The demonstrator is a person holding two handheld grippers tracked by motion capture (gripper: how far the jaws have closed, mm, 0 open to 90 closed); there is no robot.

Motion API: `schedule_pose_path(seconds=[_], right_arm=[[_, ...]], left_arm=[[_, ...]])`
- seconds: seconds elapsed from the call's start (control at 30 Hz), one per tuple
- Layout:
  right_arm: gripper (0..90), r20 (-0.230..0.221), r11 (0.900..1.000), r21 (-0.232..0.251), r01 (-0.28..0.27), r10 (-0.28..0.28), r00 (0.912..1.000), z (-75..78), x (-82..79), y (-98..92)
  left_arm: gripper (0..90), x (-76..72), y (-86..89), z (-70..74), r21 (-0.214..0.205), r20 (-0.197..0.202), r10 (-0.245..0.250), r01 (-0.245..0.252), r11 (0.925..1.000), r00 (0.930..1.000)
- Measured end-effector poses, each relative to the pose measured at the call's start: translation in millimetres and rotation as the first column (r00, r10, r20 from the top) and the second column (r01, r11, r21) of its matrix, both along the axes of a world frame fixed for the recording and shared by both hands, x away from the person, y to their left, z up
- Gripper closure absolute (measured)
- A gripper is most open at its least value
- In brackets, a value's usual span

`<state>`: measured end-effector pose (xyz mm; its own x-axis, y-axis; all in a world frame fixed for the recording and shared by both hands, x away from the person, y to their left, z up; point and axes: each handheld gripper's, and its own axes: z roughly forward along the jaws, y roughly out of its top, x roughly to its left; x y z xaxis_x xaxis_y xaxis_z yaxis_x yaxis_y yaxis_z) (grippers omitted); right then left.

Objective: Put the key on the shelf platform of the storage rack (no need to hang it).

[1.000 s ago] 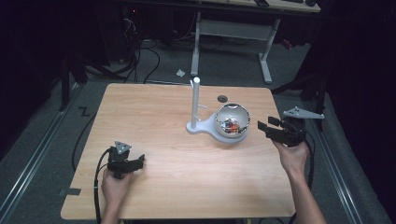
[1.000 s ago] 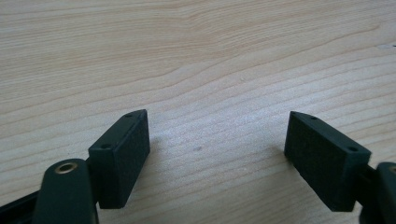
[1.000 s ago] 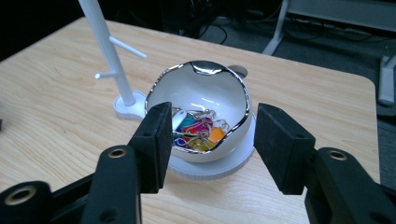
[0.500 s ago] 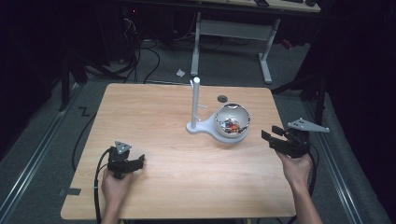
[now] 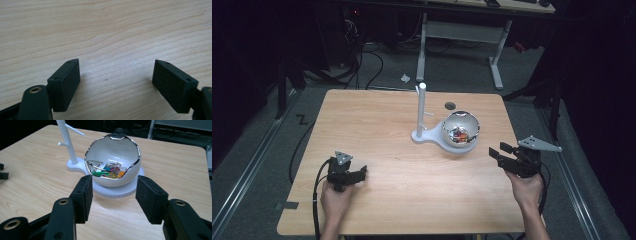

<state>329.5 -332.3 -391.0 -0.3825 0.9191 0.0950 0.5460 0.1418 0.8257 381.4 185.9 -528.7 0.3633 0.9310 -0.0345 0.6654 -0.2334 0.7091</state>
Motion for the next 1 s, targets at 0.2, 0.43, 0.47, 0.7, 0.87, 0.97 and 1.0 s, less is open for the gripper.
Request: schedule_pose_path(seconds=[0.2,0.43,0.47,0.7,0.87,0.97,1.0], right_arm=[[47.8,-0.021,1.0000,0.005,-0.007,0.007,0.9998,-12.5,-1.6,4.3],[48.3,-0.068,0.9998,-0.009,-0.016,0.015,0.9976,-33.9,1.3,10.3],[48.3,-0.068,0.9998,-0.009,-0.016,0.015,0.9976,-33.9,1.3,10.3],[49.0,-0.095,0.9994,-0.033,-0.013,0.010,0.9954,-50.2,5.5,15.6],[49.5,-0.108,0.9994,-0.033,-0.007,0.004,0.9941,-61.6,6.5,17.6],[50.0,-0.117,0.9995,-0.030,-0.003,0.000,0.9931,-67.6,6.8,17.7],[50.2,-0.121,0.9996,-0.028,0.000,-0.004,0.9927,-68.9,6.5,17.9]], left_arm=[[22.7,0.0,0.0,0.0,0.000,0.000,0.000,0.000,1.0000,1.0000],[22.7,0.0,0.0,0.0,0.000,0.000,0.000,0.000,1.0000,1.0000],[22.7,0.0,0.0,0.0,0.000,0.000,0.000,0.000,1.0000,1.0000],[22.7,0.0,-0.1,0.0,0.000,0.000,0.000,0.000,1.0000,1.0000],[22.7,0.0,-0.1,0.0,0.001,0.000,0.000,0.000,1.0000,1.0000],[22.7,0.0,-0.1,0.0,0.001,0.000,0.000,0.000,1.0000,1.0000],[22.7,0.0,-0.1,0.0,0.001,0.000,0.000,0.000,1.0000,1.0000]])
